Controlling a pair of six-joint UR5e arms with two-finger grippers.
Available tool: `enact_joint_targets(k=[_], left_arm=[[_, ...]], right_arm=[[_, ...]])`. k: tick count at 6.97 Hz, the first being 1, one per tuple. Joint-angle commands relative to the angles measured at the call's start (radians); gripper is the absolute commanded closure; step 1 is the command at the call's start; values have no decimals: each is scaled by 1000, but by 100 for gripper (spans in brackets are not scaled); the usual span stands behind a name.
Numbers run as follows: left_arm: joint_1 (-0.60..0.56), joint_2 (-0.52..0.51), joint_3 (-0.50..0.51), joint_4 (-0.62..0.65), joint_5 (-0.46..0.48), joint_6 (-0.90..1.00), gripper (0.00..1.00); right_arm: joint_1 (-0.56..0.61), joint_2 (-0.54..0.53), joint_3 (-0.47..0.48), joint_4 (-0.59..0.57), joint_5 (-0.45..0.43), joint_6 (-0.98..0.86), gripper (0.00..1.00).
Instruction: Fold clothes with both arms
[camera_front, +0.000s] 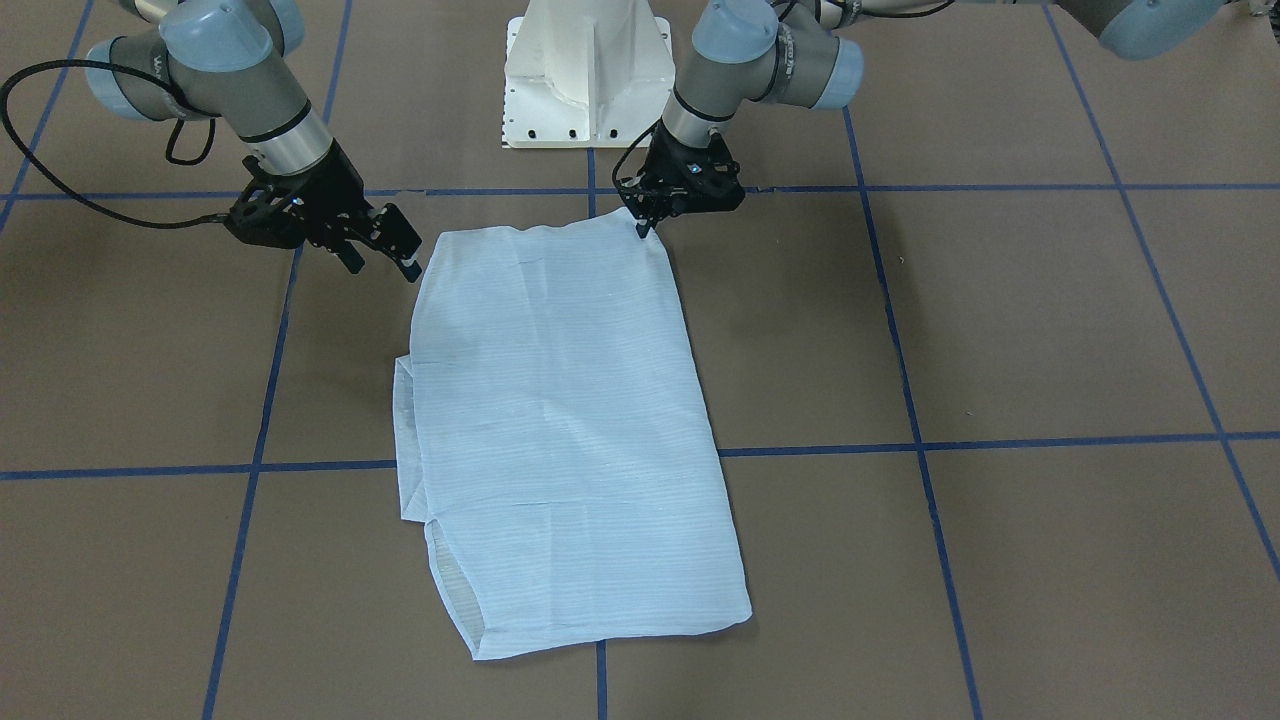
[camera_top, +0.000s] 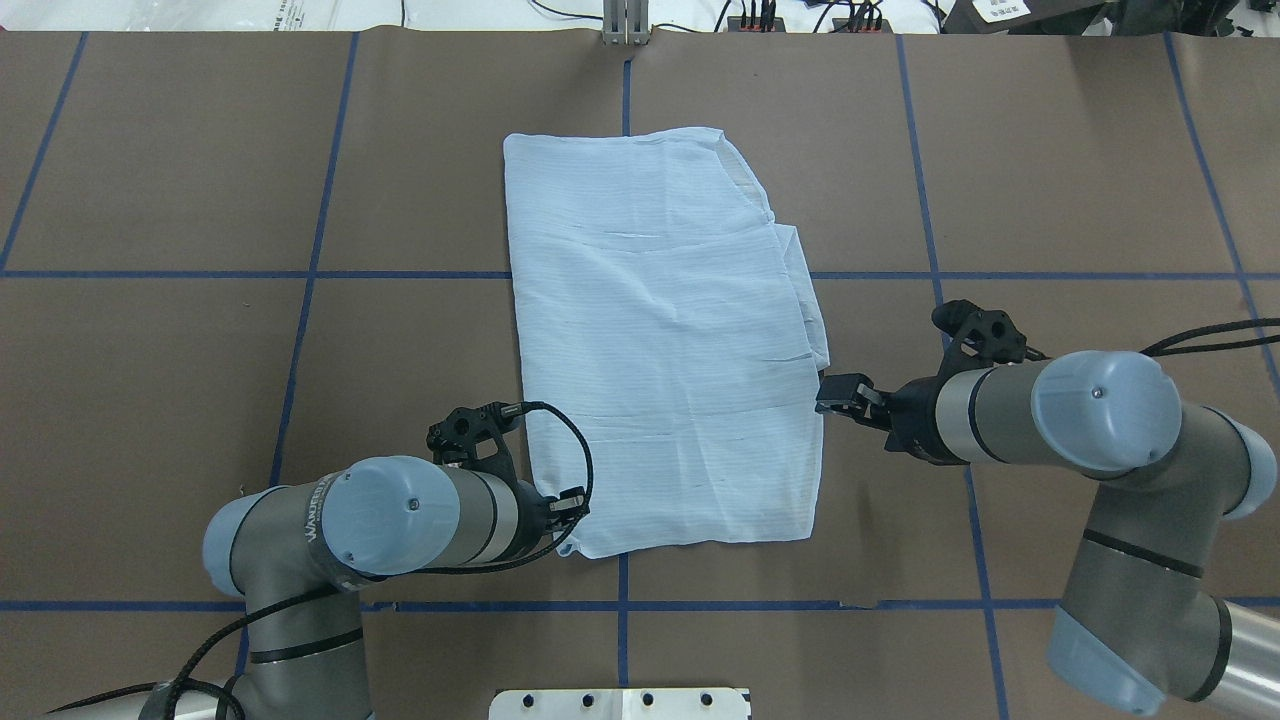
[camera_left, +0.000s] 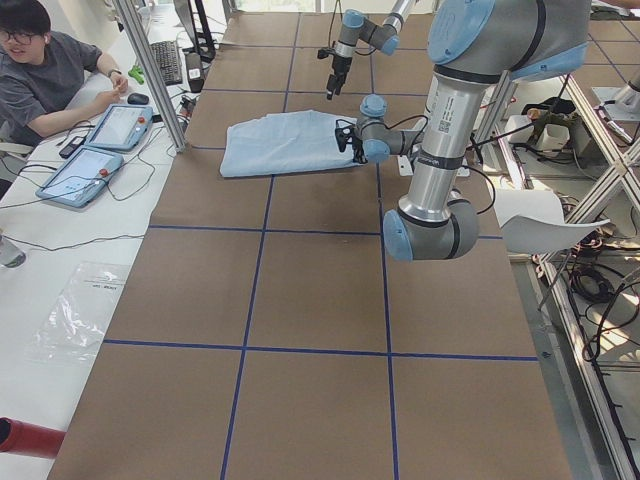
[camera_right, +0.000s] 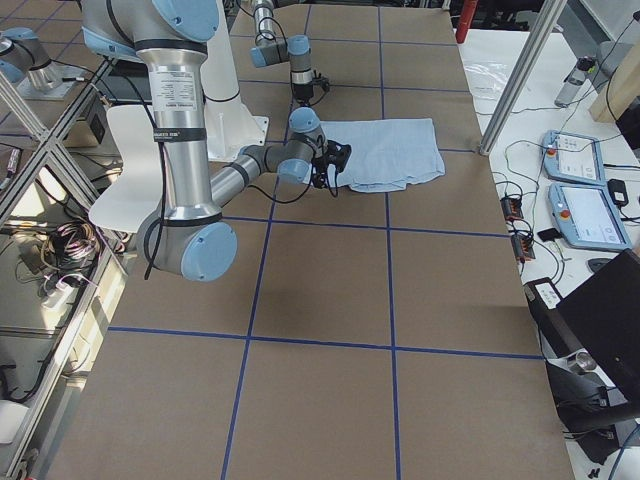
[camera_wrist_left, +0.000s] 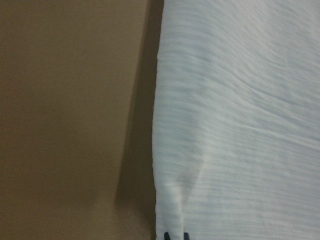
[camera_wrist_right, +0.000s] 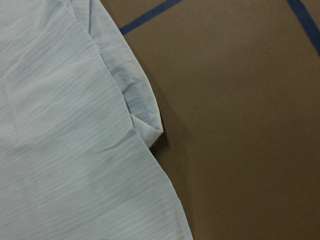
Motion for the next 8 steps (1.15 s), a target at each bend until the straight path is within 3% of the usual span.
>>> enact_joint_targets(k=[1, 3, 4, 8], left_arm=[[0, -4, 1, 0, 0, -2, 100], [0, -4, 1, 0, 0, -2, 100], [0, -4, 0, 0, 0, -2, 100], [0, -6, -2, 0, 0, -2, 100]], right_arm=[[-154, 18, 37, -129, -171, 254, 7], [-241, 246, 8, -448, -219, 458, 13], [-263, 306, -30, -477, -259, 494, 13], [-271, 305, -60, -463, -302, 514, 14]])
